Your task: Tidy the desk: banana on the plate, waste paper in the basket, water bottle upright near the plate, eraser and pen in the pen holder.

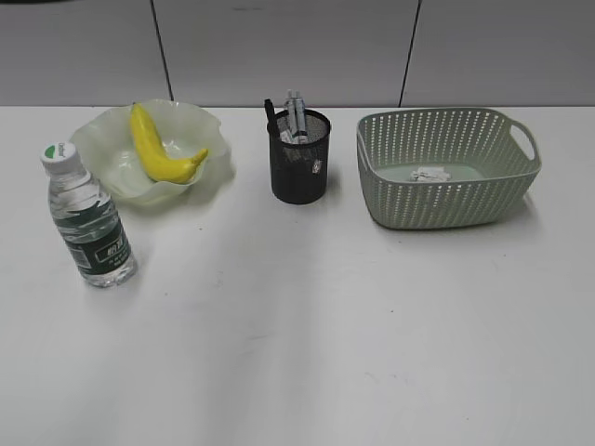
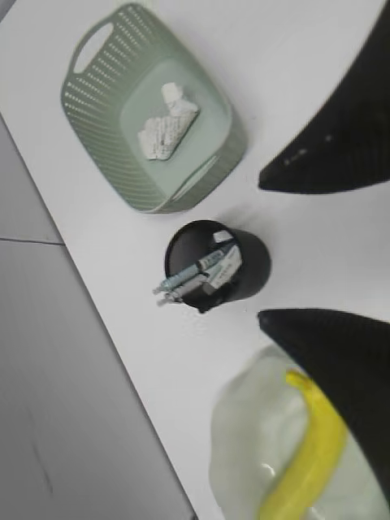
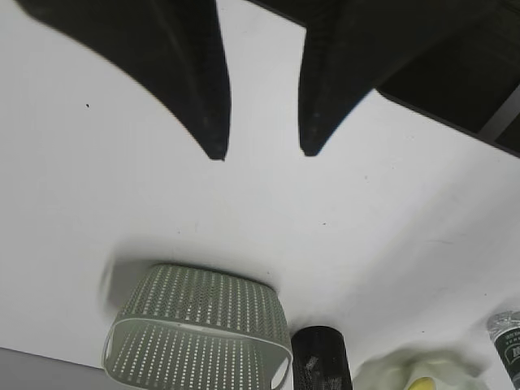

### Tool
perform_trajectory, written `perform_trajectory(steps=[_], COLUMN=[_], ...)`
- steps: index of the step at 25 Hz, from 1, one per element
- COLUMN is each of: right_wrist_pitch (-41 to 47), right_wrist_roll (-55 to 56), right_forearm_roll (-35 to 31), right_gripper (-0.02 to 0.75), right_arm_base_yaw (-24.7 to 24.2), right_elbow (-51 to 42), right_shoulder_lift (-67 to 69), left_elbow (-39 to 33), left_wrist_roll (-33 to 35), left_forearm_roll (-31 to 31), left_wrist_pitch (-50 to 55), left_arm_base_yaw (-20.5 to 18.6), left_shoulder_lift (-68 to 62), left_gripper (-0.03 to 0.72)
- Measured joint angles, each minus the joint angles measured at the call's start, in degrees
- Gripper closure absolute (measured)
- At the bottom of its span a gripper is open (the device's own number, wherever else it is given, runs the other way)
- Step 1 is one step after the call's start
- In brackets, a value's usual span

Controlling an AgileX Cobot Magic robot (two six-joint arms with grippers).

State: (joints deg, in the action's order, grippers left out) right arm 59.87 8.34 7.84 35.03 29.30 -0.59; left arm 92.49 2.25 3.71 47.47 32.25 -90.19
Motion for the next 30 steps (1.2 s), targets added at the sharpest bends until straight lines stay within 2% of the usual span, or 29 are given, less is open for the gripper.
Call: perform_trajectory(steps=[4,6,18,23,30], right_wrist_pitch=[0.0,0.0,0.1,0.0,0.0], right_wrist_roll=[-0.1,-0.1,0.0,0.0,0.0], right_forearm_roll=[0.0,0.0,0.1,0.1,0.0], right_gripper=[0.494,0.494,0.494,0.494,0.494], right_arm_base_yaw=[0.0,0.0,0.0,0.0,0.0], right_elbow=[0.0,0.0,0.0,0.0,0.0], right_shoulder_lift=[0.0,0.0,0.0,0.0,0.0], left_elbow=[-1.9,-5.8,-45.6,-57.7,-61.4], left_wrist_roll=[-0.4,-0.4,-0.5,-0.6,-0.6], left_forearm_roll=[-0.3,-0.3,-0.7,-0.7,-3.0], left_wrist_pitch=[10.5,12.9,11.3,11.2,12.6], left_arm_base_yaw=[0.0,0.0,0.0,0.0,0.0], left_shoulder_lift=[10.9,16.9,59.8,75.4,87.3], left_gripper=[0.348,0.352,0.358,0.358,0.359])
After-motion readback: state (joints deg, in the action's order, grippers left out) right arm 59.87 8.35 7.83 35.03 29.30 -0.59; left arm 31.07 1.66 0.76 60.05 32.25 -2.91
